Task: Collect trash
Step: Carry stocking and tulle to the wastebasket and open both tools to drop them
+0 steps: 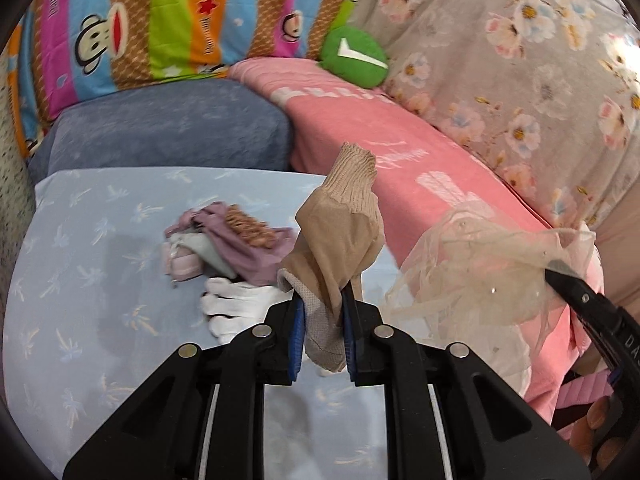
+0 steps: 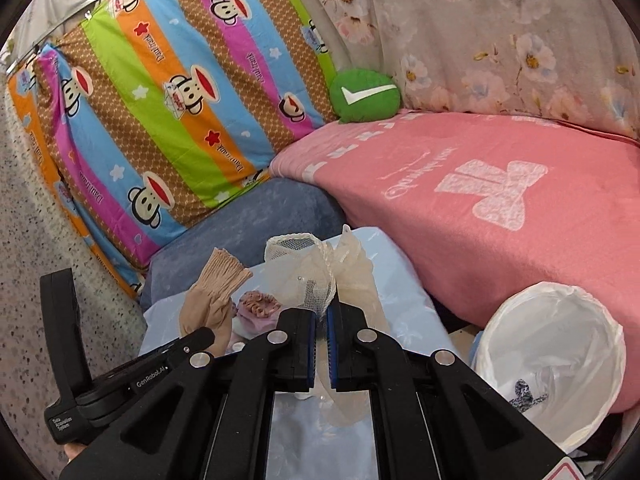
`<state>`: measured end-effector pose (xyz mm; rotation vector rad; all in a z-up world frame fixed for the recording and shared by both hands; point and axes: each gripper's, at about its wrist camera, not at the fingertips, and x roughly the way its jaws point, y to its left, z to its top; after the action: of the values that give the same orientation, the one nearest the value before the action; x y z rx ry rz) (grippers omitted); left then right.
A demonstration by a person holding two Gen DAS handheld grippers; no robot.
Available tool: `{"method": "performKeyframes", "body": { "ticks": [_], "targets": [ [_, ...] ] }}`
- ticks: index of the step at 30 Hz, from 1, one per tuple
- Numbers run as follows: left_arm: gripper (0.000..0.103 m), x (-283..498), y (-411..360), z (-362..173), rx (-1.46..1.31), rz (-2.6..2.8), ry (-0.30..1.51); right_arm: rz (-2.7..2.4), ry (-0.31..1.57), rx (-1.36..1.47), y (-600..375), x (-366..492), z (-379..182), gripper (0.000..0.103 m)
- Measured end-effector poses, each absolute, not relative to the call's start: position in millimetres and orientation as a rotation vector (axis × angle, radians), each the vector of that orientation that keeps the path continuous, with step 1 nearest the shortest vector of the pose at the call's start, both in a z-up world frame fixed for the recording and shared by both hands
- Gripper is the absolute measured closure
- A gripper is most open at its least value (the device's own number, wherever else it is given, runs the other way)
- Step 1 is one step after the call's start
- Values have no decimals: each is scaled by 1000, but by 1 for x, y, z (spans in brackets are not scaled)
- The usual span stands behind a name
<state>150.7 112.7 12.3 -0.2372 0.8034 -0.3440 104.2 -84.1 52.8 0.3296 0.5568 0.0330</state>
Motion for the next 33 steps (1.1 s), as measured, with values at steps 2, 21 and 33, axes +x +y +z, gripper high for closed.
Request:
{"method": "performKeyframes", "body": {
  "ticks": [2, 21, 33],
  "targets": [
    [87, 146, 95, 19, -213, -374, 792, 6, 533, 344, -102, 94, 61, 99],
    [86, 108, -58, 33, -5, -609, 783, -217, 471, 448, -249, 14, 58, 99],
    [57, 92, -119, 27, 73, -715, 793, -297, 478, 471, -293, -8, 45, 99]
  ]
}}
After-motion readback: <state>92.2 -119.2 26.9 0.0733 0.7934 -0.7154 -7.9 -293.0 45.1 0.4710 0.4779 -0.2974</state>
